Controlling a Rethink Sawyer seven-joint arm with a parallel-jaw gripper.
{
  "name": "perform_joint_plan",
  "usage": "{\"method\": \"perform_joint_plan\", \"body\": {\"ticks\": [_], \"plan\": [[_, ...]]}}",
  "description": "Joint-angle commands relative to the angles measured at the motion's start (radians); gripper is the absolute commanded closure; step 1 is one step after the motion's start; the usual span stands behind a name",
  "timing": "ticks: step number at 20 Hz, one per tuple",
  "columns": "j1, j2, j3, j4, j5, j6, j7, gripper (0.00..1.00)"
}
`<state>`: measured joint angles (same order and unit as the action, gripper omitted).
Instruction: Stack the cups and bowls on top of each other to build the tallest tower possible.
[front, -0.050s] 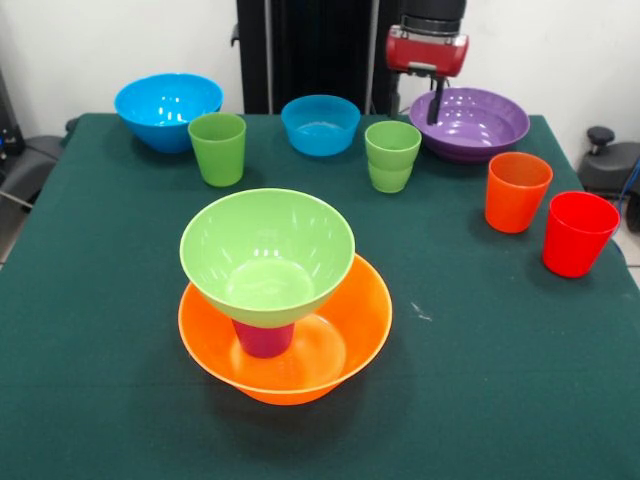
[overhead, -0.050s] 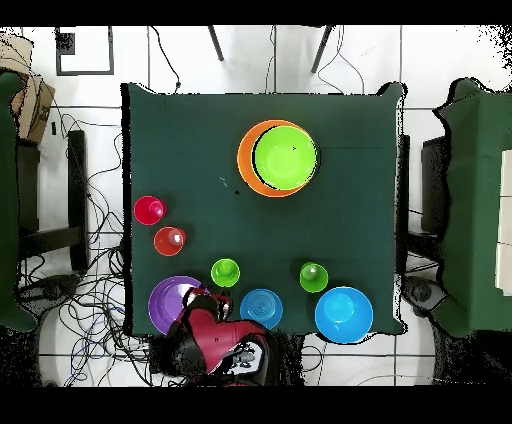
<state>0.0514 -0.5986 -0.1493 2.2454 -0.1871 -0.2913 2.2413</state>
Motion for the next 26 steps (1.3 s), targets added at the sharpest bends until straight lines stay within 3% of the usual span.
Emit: {"method": "perform_joint_plan", "body": {"ticks": [1, 8, 16, 26], "plan": [[-0.035, 0.065, 0.114, -0.095, -0.013, -0.005, 0.108, 0.00], [-0.025, 0.171, 0.097, -0.168, 0.006, -0.062, 0.104, 0.00], [-0.004, 0.202, 0.080, -0.201, 0.035, -0.072, 0.112, 0.00], [-0.014, 0.109, 0.090, -0.132, 0.009, -0.023, 0.116, 0.00]]}}
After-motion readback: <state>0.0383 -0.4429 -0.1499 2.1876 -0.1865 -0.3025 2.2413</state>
